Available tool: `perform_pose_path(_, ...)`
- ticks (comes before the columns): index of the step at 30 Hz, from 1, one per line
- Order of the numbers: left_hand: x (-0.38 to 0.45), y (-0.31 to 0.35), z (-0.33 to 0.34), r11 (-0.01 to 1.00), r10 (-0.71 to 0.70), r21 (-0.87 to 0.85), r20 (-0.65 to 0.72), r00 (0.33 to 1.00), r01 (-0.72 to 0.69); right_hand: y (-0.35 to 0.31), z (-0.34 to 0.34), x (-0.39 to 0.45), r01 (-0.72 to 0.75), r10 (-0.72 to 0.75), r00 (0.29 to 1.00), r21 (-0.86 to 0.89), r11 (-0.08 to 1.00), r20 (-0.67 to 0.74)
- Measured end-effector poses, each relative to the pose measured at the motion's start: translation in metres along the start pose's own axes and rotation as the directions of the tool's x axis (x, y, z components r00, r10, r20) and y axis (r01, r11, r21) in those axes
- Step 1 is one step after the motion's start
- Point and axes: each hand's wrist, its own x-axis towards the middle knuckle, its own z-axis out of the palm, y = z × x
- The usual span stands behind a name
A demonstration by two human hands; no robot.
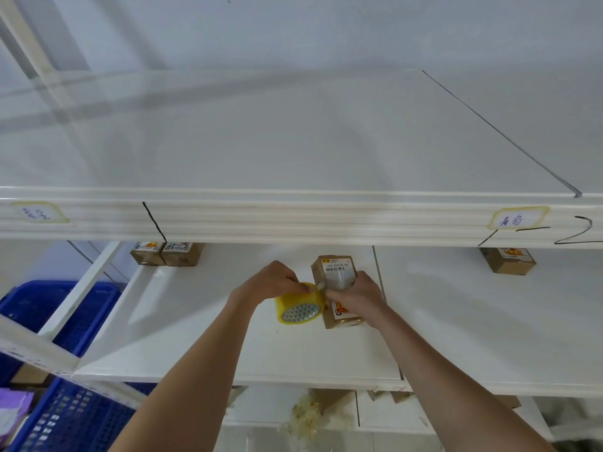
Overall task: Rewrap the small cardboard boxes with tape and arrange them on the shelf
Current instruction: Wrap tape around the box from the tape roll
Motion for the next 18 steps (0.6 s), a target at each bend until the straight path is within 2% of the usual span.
perform_pose_path(5, -0.005, -0.010, 0.001, 0.970, -0.079, 0.220, -0.114, 0.990, 0.102, -0.001, -0.006, 0.003, -0.024, 0.021, 0.999, 0.081, 0.996, 0.045)
perform_pose_path(9, -0.007, -0.009, 0.001, 0.968, -0.132, 0.207, -0.050, 0.990, 0.139, -0.004, -0.005, 0.002, -0.006, -0.009, 0.995, 0.151, 0.988, 0.104)
perform_pose_path(15, -0.006, -0.002, -0.001, 0.968, -0.123, 0.221, 0.010, 0.992, 0.118, -0.005, -0.007, 0.000, -0.023, -0.029, 0.980, 0.260, 0.965, 0.196)
perform_pose_path(18, -0.006, -0.001, -0.004, 0.992, -0.094, 0.086, 0.047, 0.994, 0.089, 0.000, -0.012, 0.004, -0.080, -0.042, 0.960, 0.417, 0.905, 0.275)
